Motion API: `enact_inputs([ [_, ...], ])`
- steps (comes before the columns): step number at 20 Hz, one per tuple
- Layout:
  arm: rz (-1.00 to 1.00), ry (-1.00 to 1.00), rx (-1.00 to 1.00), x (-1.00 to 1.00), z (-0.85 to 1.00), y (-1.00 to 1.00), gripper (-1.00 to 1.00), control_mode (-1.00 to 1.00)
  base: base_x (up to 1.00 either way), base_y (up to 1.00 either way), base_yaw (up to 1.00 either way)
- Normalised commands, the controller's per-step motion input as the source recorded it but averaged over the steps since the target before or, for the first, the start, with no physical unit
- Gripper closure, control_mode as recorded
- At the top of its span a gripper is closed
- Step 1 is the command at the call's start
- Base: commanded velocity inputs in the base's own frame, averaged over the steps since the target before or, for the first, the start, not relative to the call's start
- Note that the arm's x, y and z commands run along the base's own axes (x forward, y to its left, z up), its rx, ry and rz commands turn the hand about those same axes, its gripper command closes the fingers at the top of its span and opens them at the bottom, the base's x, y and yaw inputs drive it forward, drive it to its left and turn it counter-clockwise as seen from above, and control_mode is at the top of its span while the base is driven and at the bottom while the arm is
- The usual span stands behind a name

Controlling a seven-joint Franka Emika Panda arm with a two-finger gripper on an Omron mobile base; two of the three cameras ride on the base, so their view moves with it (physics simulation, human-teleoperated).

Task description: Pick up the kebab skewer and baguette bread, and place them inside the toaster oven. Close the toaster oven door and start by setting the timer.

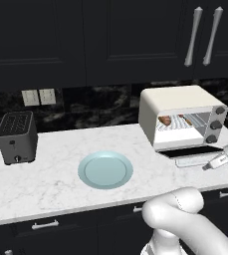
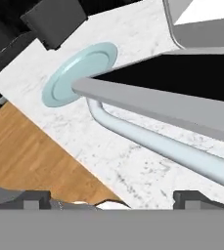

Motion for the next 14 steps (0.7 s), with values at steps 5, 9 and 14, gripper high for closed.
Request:
enact_inputs([
  [5, 0.0, -0.43, -0.09, 0.75, 0.35, 0.39, -1.0, -1.0, 0.0, 0.0, 0.0],
  [9, -0.07, -0.04, -0.09, 0.85, 0.56, 0.15, -1.0, -1.0, 0.0, 0.0, 0.0],
  [14, -0.07, 0.0, -0.06, 0.94, 0.42, 0.11, -1.0, -1.0, 0.0, 0.0, 0.0],
])
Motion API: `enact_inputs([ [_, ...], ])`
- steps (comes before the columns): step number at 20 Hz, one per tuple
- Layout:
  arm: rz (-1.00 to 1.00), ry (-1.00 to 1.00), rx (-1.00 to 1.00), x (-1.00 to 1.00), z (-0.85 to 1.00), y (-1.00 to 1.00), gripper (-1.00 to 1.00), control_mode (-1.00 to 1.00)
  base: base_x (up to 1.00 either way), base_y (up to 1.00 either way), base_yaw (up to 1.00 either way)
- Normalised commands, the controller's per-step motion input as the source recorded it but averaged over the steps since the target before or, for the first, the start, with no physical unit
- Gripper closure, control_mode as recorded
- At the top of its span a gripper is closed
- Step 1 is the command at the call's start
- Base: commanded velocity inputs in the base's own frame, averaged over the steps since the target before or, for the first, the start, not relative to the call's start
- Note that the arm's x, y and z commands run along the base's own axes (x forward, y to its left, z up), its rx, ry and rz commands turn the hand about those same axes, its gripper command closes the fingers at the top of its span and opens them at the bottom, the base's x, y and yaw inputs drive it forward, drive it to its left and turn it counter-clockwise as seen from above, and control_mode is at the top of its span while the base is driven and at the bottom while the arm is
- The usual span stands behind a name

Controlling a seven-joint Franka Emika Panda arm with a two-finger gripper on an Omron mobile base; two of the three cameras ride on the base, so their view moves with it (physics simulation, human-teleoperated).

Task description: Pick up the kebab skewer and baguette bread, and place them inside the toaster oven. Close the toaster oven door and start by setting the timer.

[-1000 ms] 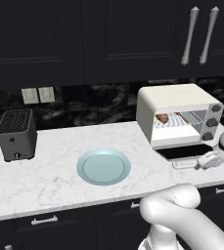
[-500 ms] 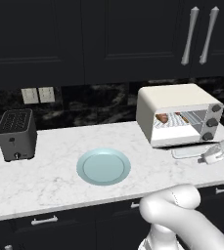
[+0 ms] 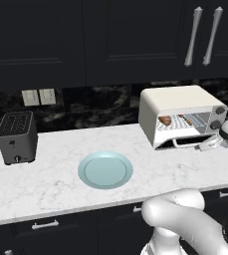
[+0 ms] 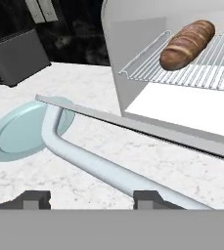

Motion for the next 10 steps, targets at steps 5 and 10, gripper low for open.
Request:
enact_inputs([
  [5, -0.02, 0.05, -0.05, 0.63, 0.26, -0.29, -1.0, -1.0, 0.0, 0.0, 0.0],
  [10, -0.06, -0.01, -0.02, 0.33, -0.03, 0.08, -1.0, -1.0, 0.0, 0.0, 0.0],
])
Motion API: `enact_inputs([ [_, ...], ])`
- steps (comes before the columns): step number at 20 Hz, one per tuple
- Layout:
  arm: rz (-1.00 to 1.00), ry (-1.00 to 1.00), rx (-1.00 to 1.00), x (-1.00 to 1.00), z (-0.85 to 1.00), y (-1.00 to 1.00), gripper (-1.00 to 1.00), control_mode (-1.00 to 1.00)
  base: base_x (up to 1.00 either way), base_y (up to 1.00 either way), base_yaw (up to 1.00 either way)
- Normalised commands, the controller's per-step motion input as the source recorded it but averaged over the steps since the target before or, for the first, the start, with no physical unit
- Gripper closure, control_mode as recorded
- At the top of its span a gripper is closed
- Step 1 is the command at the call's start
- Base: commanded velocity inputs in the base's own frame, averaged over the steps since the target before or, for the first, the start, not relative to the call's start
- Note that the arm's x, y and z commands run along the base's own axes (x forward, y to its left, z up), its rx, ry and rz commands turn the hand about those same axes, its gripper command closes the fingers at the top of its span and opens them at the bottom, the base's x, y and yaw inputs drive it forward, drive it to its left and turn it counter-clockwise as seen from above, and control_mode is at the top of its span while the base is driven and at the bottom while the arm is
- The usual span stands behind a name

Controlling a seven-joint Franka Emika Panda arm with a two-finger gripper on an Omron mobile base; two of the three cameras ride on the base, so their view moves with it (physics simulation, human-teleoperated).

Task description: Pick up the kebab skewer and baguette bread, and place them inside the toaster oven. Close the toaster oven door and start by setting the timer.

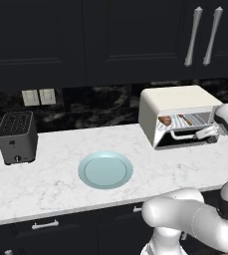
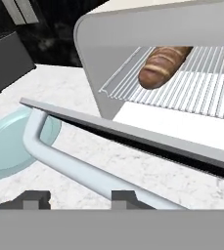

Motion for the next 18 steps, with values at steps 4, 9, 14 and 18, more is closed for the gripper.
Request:
enact_inputs([
  [4, -0.08, -0.04, -0.03, 0.42, -0.14, 0.22, -1.0, -1.0, 0.0, 0.0, 0.0],
  [9, -0.13, -0.08, -0.03, 0.54, -0.29, 0.47, -1.0, -1.0, 0.0, 0.0, 0.0],
  [14, -0.17, -0.11, 0.0, 0.64, -0.41, 0.58, -1.0, -1.0, 0.0, 0.0, 0.0],
  [18, -0.18, -0.09, -0.05, 0.43, -0.44, 0.26, -1.0, -1.0, 0.0, 0.0, 0.0],
])
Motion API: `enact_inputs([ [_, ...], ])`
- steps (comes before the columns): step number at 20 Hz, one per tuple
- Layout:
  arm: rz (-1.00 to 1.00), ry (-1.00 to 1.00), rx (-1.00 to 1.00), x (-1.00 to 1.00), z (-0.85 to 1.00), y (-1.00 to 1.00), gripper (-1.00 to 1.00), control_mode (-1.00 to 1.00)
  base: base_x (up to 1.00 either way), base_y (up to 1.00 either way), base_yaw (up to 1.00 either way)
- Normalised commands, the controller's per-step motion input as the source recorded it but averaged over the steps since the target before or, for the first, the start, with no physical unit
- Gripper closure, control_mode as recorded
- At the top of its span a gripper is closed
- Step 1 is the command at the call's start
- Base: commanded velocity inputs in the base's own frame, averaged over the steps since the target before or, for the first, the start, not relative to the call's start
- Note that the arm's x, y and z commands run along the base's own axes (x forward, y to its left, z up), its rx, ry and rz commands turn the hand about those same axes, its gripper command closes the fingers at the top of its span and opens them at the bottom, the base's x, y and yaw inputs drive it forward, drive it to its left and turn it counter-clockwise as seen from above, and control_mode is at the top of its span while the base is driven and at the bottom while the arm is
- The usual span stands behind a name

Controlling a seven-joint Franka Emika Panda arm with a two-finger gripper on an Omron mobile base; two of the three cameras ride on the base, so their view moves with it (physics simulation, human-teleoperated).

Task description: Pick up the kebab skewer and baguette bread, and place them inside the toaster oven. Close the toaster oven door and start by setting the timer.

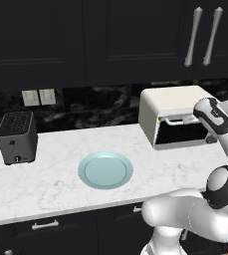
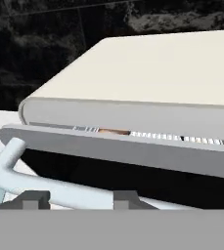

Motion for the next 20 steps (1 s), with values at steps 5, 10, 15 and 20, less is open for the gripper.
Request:
enact_inputs([
  [5, -0.19, -0.03, -0.05, 0.47, -0.49, 0.17, -1.0, -1.0, 0.0, 0.0, 0.0],
  [10, -0.19, 0.0, -0.05, 0.45, -0.43, 0.02, -1.0, -1.0, 0.0, 0.0, 0.0],
  [15, -0.18, -0.01, -0.05, 0.13, -0.23, 0.0, -1.0, -1.0, 0.0, 0.0, 0.0],
  [20, -0.15, -0.08, -0.04, 0.0, 0.07, -0.08, -1.0, -1.0, 0.0, 0.0, 0.0],
])
